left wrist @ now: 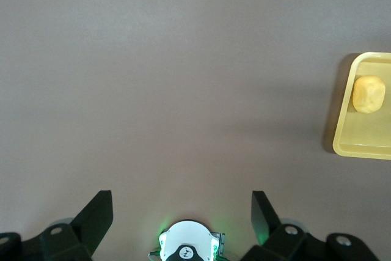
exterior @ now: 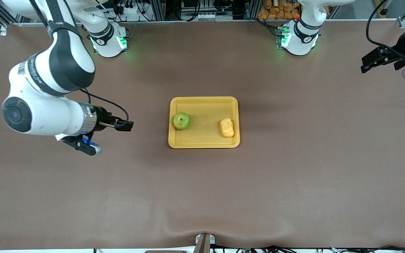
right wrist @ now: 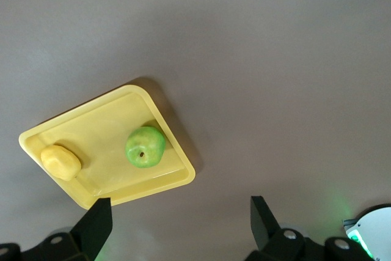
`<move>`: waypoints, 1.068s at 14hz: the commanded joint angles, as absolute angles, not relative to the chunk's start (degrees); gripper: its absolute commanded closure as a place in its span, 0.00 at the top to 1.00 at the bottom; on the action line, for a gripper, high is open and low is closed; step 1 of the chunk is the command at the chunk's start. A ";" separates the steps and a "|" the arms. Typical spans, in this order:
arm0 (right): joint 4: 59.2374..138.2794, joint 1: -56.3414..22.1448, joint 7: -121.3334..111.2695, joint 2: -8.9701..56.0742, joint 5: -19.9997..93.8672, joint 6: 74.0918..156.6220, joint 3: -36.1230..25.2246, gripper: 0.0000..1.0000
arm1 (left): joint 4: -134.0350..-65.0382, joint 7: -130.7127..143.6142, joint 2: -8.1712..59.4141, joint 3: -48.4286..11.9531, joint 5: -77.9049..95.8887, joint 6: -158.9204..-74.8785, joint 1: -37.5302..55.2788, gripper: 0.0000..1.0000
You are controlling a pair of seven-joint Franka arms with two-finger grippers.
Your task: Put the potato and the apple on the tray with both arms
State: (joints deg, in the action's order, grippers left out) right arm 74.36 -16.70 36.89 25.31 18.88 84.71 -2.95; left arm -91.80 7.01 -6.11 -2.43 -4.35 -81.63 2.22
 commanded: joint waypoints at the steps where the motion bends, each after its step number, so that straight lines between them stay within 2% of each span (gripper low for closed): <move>1: 72.34 -13.81 34.38 25.14 19.07 81.23 -2.11 1.00 | -92.02 6.15 -7.03 -2.64 -4.92 -81.03 1.93 1.00; 6: 67.41 -8.62 32.43 24.70 18.64 73.48 -2.28 1.00 | -92.37 6.42 -7.12 -2.64 -4.75 -81.21 1.93 1.00; 11: 66.01 -7.74 32.08 23.73 12.57 71.89 -2.46 1.00 | -92.81 6.42 -7.56 -2.64 -4.75 -81.21 1.93 1.00; 15: 66.01 -7.38 20.41 21.98 6.60 71.89 -2.46 1.00 | -92.81 6.33 -7.47 -2.64 -4.75 -81.21 1.93 1.00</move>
State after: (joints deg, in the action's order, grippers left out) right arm 66.08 -8.18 25.09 23.75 9.03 72.69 -3.11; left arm -91.87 7.01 -6.11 -2.40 -4.35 -81.63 2.22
